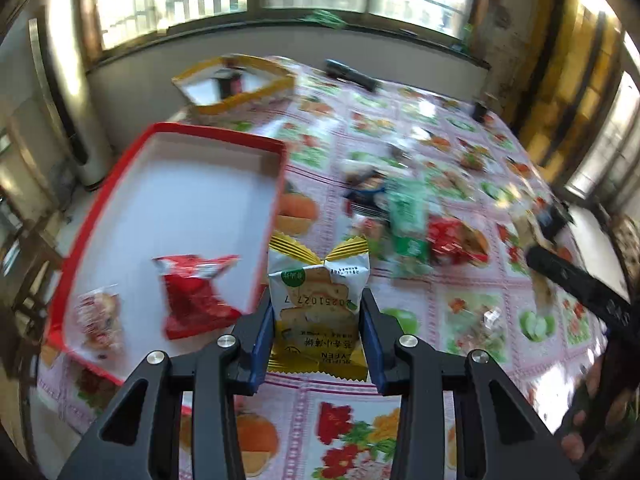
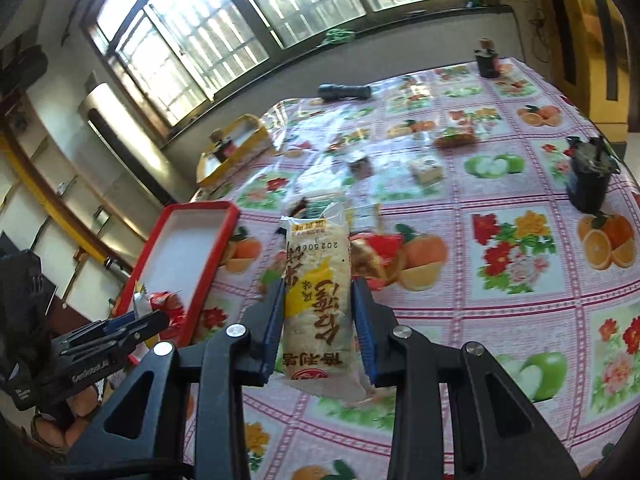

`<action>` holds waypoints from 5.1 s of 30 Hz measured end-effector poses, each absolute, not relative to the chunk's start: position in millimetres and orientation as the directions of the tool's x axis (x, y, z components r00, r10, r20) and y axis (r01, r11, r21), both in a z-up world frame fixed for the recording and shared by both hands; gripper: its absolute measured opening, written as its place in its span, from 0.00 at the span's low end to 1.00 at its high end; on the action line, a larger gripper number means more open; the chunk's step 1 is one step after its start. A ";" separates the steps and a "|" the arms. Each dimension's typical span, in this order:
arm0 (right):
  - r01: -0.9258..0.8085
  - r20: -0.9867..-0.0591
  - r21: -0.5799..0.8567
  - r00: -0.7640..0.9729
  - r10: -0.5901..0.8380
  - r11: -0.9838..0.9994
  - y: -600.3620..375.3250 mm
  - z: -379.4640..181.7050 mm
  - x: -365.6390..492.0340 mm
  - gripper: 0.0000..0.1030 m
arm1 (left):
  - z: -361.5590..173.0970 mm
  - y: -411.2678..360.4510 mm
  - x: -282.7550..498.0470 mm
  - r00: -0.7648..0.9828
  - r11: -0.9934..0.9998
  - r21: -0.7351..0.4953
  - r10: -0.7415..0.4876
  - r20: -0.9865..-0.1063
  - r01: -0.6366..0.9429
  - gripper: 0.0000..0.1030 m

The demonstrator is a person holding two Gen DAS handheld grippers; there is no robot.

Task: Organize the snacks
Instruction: 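Carry both packs into the red-rimmed tray and open both tools, then withdraw both open tools from the tray back to the snack pile, then grasp the peanut candy pack with the left tool while the right tool approaches the purple-dotted pastry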

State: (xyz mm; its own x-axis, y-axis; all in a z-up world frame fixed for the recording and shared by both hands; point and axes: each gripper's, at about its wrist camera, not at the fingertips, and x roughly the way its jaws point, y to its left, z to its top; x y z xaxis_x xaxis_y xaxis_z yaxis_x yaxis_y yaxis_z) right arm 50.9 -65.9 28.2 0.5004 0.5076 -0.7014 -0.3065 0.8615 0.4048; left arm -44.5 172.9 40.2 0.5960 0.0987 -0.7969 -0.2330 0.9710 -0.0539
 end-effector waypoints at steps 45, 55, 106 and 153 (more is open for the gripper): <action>-0.580 -0.709 0.442 0.241 0.663 0.684 140.4 12.5 81.5 0.34 | 30.9 318.7 -56.3 0.528 0.850 -0.010 0.318 -0.787 -0.527 0.38; -0.602 -0.737 0.454 0.160 0.657 0.656 198.9 -28.3 113.8 0.35 | 1.5 324.0 -23.4 0.454 0.846 0.052 0.336 -0.825 -0.531 0.38; -0.266 -0.759 0.447 0.392 0.520 0.854 -50.4 -21.9 81.6 0.60 | 14.2 207.3 -21.6 0.516 0.950 0.027 0.191 -0.835 -0.310 0.63; -0.943 -0.905 0.038 0.107 0.411 0.330 -44.5 -24.0 49.0 0.73 | -54.7 136.6 85.1 0.360 0.996 0.059 0.078 -0.930 -0.065 0.66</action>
State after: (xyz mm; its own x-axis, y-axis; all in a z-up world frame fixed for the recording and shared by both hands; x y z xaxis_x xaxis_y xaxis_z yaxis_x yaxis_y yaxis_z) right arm 49.0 -44.5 -24.0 0.1074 0.4106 -0.9055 -0.9431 0.3304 0.0379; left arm 85.1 136.6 -54.7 0.3597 0.0783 -0.9298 -0.0652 0.9961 0.0587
